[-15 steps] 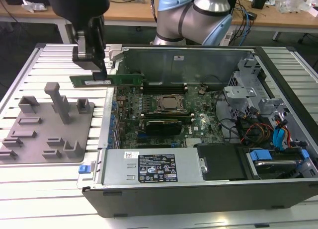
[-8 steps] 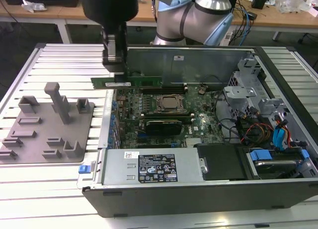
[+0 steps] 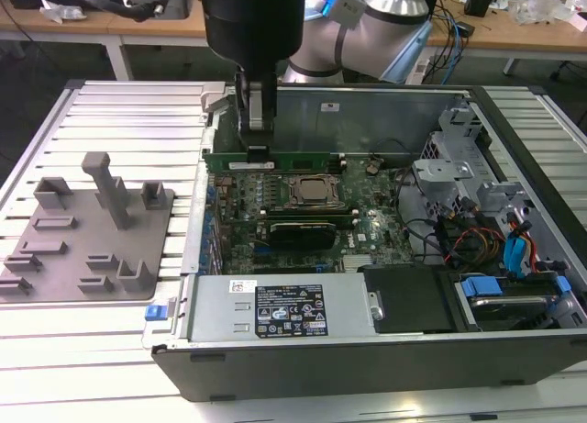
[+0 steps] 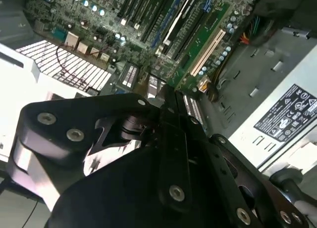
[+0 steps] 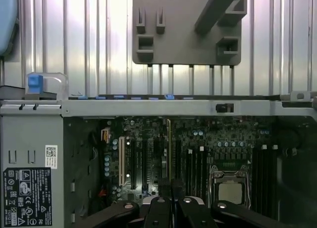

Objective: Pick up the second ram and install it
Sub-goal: 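Pick up the second ram and move it above second insertion slot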

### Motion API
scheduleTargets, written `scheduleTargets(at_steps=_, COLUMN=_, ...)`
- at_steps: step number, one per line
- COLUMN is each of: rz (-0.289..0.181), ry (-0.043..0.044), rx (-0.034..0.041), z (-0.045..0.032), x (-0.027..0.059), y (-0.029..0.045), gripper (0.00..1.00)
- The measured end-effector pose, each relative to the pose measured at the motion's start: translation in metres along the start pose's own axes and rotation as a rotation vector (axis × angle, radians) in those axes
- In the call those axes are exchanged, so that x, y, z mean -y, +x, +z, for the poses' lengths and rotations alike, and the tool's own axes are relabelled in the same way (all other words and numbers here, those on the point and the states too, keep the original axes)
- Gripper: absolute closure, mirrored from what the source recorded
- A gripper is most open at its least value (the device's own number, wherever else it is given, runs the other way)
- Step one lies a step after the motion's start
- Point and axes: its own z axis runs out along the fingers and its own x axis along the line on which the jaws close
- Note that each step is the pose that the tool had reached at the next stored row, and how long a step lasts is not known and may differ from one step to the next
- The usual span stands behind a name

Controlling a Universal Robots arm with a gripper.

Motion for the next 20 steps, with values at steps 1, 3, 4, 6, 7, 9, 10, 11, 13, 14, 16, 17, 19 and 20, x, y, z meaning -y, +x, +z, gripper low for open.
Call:
scheduleTargets(at_steps=1, rz=0.000, ry=-0.0006, rx=0.0000, z=0.0017, x=0.0016, y=0.0000, gripper=0.91)
scheduleTargets(at_steps=3, rz=0.000, ry=-0.0014, rx=-0.0001, z=0.0043, x=0.0036, y=0.0000, gripper=0.91)
scheduleTargets(at_steps=4, rz=0.000, ry=-0.0017, rx=-0.0001, z=0.0055, x=0.0044, y=-0.0001, gripper=0.91)
scheduleTargets(at_steps=6, rz=0.000, ry=-0.0025, rx=-0.0002, z=0.0093, x=0.0071, y=-0.0002, gripper=0.91)
scheduleTargets(at_steps=7, rz=0.000, ry=-0.0027, rx=0.0001, z=0.0115, x=0.0084, y=-0.0003, gripper=0.91)
scheduleTargets(at_steps=9, rz=0.000, ry=-0.0032, rx=0.0001, z=0.0142, x=0.0102, y=-0.0007, gripper=0.91)
scheduleTargets(at_steps=10, rz=0.000, ry=-0.0035, rx=-0.0001, z=0.0151, x=0.0107, y=-0.0009, gripper=0.91)
scheduleTargets(at_steps=11, rz=0.000, ry=-0.0040, rx=0.0000, z=0.0173, x=0.0120, y=-0.0012, gripper=0.91)
scheduleTargets(at_steps=13, rz=0.000, ry=-0.0090, rx=-0.0002, z=0.0247, x=0.0175, y=-0.0025, gripper=0.91)
scheduleTargets(at_steps=14, rz=0.000, ry=-0.0113, rx=-0.0001, z=0.0272, x=0.0208, y=-0.0035, gripper=0.91)
scheduleTargets(at_steps=16, rz=0.001, ry=-0.0140, rx=0.0000, z=0.0298, x=0.0258, y=-0.0052, gripper=0.91)
scheduleTargets(at_steps=17, rz=0.001, ry=-0.0151, rx=0.0000, z=0.0308, x=0.0280, y=-0.0059, gripper=0.91)
scheduleTargets(at_steps=19, rz=0.000, ry=-0.0170, rx=0.0000, z=0.0325, x=0.0320, y=-0.0073, gripper=0.91)
scheduleTargets(at_steps=20, rz=0.000, ry=-0.0184, rx=-0.0002, z=0.0337, x=0.0350, y=-0.0086, gripper=0.91)
